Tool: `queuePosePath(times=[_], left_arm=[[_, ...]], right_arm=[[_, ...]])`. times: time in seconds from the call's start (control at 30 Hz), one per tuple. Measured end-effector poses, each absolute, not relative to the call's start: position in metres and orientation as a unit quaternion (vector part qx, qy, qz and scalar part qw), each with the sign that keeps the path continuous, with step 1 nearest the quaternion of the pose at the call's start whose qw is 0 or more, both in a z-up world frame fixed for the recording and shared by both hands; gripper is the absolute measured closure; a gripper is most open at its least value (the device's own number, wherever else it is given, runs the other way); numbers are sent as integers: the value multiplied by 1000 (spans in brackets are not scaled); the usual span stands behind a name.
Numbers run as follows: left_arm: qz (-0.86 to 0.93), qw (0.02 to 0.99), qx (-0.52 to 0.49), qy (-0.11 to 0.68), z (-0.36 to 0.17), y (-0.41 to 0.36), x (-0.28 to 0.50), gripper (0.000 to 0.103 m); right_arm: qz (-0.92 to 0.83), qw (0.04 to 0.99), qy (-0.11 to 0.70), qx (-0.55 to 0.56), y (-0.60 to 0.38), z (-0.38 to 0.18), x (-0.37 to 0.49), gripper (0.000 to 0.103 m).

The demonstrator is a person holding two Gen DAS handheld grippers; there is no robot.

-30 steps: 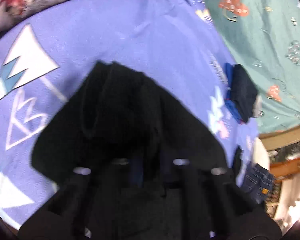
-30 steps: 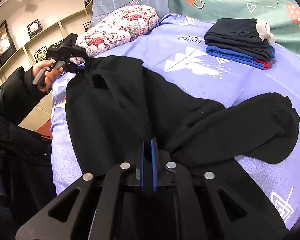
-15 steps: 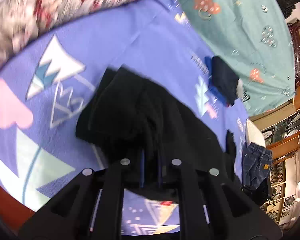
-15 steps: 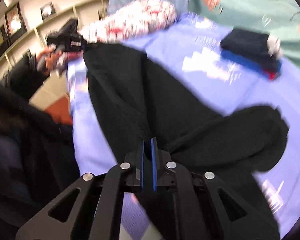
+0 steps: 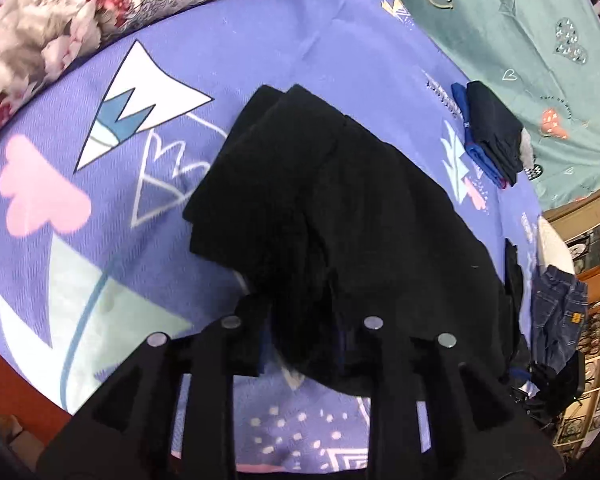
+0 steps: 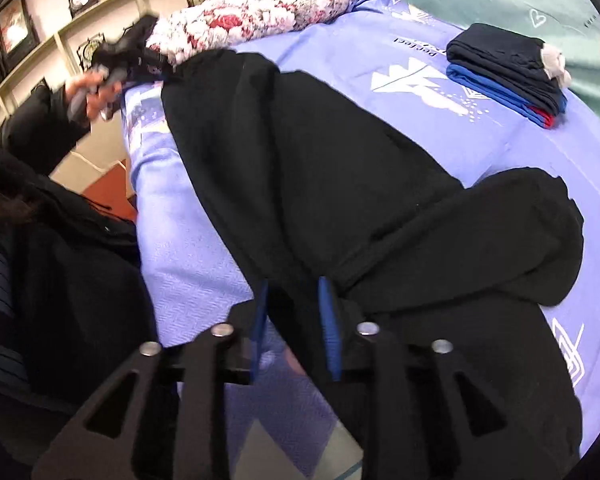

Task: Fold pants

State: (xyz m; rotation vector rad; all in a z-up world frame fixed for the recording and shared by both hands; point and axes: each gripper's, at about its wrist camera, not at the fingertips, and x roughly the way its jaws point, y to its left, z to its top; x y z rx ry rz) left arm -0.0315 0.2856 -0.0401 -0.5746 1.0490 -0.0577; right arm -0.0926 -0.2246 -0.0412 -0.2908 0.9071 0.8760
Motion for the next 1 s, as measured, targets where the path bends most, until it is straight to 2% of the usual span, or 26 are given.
queuePosePath(times=[0.03,0.07,0.1,0.13,0.17,0.3,0.43,0.53,0.6,0.67,0.7,0.83,1.0], left_arm=[[-21,826,-275,491,-35,289,-37,40],[-19,831,-278,481,-29,292,-44,36],[-17,839,-276,468,-20,294,-50,36],[-14,845,-272,460,-13,294,-54,36],[-7,856,-266,444,0,294,-61,36],[-39,891,-231,390,37,259,-65,34],[-93,897,-188,389,35,202,-52,33],[-121,881,-190,416,10,175,-35,33],[-127,872,-189,434,-7,163,-25,33],[-123,871,-183,439,-18,157,-20,33],[-124,870,-183,440,-23,156,-20,33],[-134,867,-194,438,-33,161,-15,31],[-148,869,-201,427,-44,164,-16,26]], right_arm=[[386,813,414,-137,-230,-32,-93,45],[368,828,402,-134,-237,-24,-92,29],[352,845,385,-117,-248,-10,-89,21],[334,861,374,-85,-263,5,-81,5],[317,872,369,-58,-274,14,-73,1],[198,890,410,36,-307,28,-2,1],[110,876,469,29,-282,-2,70,1],[47,868,493,-31,-243,-30,106,1],[12,851,519,-84,-228,-55,121,17],[35,842,531,-86,-227,-71,122,82],[57,838,537,-75,-232,-72,117,97],[64,859,509,-10,-296,-47,78,97],[41,916,359,173,-414,3,-53,98]])
